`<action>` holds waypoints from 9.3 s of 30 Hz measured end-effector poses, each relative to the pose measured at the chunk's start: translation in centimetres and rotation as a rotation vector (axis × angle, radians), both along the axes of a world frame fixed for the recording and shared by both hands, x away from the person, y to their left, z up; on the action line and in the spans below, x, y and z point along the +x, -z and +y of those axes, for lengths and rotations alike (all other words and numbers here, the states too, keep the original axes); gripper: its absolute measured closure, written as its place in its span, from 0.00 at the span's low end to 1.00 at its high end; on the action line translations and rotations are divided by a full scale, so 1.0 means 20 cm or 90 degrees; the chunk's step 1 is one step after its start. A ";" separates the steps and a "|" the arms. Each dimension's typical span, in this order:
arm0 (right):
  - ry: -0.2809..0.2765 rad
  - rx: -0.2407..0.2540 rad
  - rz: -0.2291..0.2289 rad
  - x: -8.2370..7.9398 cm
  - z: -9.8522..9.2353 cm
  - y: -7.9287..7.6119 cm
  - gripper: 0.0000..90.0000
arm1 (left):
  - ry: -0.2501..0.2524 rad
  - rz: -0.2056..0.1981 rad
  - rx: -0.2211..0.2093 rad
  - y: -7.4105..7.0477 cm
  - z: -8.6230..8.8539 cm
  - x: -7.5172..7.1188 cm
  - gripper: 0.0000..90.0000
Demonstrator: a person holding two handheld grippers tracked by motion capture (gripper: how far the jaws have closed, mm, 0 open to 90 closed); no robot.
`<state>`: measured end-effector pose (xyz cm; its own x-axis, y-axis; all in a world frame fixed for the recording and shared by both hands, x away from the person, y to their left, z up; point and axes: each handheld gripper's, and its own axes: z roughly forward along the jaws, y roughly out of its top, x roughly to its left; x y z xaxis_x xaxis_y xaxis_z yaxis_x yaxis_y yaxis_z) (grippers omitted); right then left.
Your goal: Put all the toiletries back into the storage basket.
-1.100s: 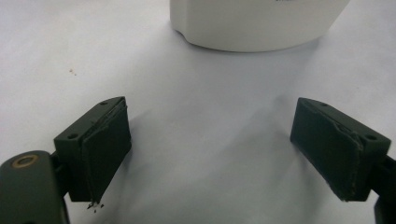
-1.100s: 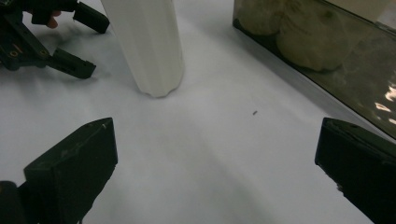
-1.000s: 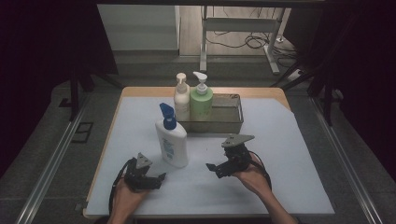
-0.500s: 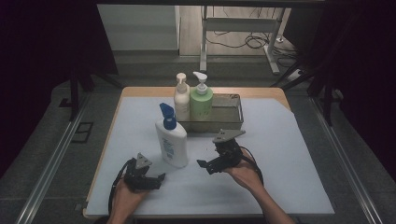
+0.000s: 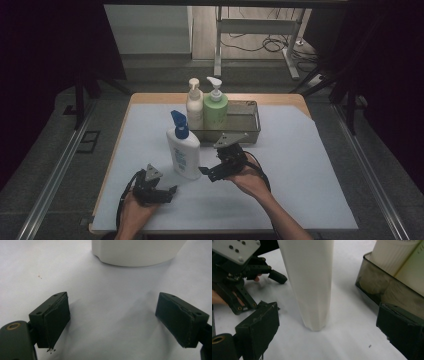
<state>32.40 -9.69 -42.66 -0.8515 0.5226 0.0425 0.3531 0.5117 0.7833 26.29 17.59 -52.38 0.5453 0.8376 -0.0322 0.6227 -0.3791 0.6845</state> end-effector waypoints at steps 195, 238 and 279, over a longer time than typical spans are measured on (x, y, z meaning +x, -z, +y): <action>0.370 0.023 -0.084 0.74 -0.36 -0.29 0.45 | 0.005 0.004 0.005 0.00 0.00 0.00 0.13; 0.356 -0.015 -0.032 0.71 -0.35 -0.09 0.44 | 0.004 0.003 0.004 0.00 0.00 0.00 0.13; 0.297 0.042 0.005 0.54 -0.55 -0.05 0.54 | 0.003 0.003 0.005 0.00 0.00 0.00 0.13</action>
<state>43.24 -20.70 -41.68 -0.5253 0.8457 0.0942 0.5401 0.2458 0.8049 26.30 17.63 -52.35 0.5498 0.8348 -0.0282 0.6234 -0.3876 0.6790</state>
